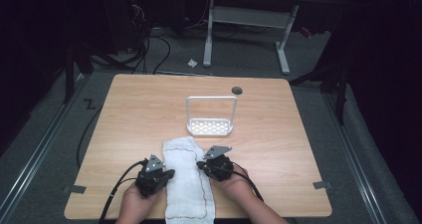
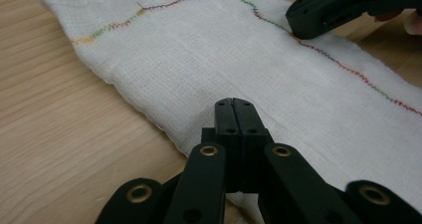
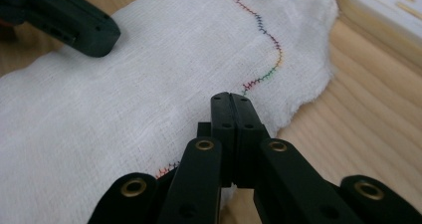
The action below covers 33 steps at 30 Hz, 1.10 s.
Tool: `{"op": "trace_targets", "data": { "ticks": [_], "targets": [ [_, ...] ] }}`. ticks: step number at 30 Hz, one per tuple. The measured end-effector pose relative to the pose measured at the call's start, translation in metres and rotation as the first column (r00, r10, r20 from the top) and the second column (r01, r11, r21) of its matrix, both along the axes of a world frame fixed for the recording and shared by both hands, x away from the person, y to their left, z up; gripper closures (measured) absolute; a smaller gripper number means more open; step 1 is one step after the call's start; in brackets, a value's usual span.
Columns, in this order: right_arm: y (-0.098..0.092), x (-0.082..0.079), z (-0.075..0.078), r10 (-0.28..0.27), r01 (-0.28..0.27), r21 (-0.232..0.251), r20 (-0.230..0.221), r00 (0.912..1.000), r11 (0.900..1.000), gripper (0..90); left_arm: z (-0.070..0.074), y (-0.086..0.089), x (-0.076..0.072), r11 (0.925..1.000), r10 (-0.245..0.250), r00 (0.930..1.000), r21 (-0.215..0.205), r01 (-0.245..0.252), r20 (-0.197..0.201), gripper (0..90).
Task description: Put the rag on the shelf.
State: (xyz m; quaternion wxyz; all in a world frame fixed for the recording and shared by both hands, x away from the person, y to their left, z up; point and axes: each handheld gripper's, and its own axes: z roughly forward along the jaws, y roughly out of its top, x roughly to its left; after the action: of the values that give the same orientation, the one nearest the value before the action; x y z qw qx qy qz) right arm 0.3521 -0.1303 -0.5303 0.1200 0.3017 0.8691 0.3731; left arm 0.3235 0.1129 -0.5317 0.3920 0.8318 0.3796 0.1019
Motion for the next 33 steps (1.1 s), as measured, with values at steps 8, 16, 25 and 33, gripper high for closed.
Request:
{"op": "trace_targets", "data": {
  "ticks": [8,16,25,33],
  "targets": [
    [-0.039,-0.027,0.001,-0.035,0.035,0.001,-0.009,0.9994,0.999,90.0,0.0,-0.033,0.0,0.9974,-0.071,0.9974,-0.01,0.071,-0.012,89.9],
    [-0.059,-0.027,0.002,-0.09,0.091,0.015,-0.018,0.9958,0.996,88.0,0.0,-0.052,0.002,0.9949,-0.1,0.9949,-0.019,0.099,-0.013,89.9],
    [-0.061,-0.021,0.005,-0.134,0.133,0.05,0.017,0.9908,0.99,85.4,0.003,-0.047,0.005,0.9954,-0.091,0.9957,-0.028,0.091,-0.013,82.4],
    [-0.062,-0.017,0.0,-0.136,0.136,0.032,0.004,0.9906,0.99,85.1,0.007,-0.033,0.028,0.9972,0.009,0.9998,-0.075,-0.01,-0.015,63.8]
  ]
}}
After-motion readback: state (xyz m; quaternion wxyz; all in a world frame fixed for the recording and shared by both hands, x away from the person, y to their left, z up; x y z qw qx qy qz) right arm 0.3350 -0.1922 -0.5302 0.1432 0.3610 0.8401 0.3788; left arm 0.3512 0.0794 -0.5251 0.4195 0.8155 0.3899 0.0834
